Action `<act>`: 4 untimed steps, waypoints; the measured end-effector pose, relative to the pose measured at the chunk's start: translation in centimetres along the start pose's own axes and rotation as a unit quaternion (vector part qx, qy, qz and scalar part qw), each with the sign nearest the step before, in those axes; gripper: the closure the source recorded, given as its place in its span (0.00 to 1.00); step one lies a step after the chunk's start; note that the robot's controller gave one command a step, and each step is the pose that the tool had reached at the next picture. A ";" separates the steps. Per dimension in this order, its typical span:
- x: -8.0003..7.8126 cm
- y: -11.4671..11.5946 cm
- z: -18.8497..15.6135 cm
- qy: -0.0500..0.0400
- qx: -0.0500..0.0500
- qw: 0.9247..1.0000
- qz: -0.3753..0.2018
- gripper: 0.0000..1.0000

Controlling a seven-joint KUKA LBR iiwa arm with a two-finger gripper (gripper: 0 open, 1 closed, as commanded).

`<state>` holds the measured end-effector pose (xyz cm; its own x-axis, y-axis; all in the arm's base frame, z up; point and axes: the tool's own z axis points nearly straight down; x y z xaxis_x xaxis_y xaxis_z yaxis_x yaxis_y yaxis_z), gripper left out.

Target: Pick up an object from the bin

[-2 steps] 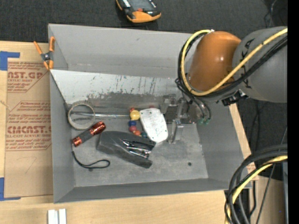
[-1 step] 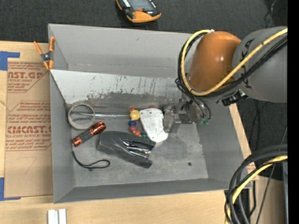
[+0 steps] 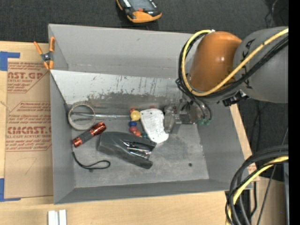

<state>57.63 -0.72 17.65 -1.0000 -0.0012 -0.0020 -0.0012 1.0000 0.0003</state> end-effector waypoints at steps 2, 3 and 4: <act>0.2 3.3 8.3 -0.006 -0.005 1.000 0.019 1.00; 2.0 5.2 9.2 -0.010 0.002 1.000 0.029 1.00; -1.3 9.2 9.5 -0.005 0.006 0.993 -0.118 1.00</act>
Offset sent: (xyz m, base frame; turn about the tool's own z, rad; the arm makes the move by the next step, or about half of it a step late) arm -0.0022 0.0178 -0.1060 0.0432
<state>58.93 8.44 8.18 -0.9718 -0.2356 -0.0102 -0.2355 0.9718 -0.0138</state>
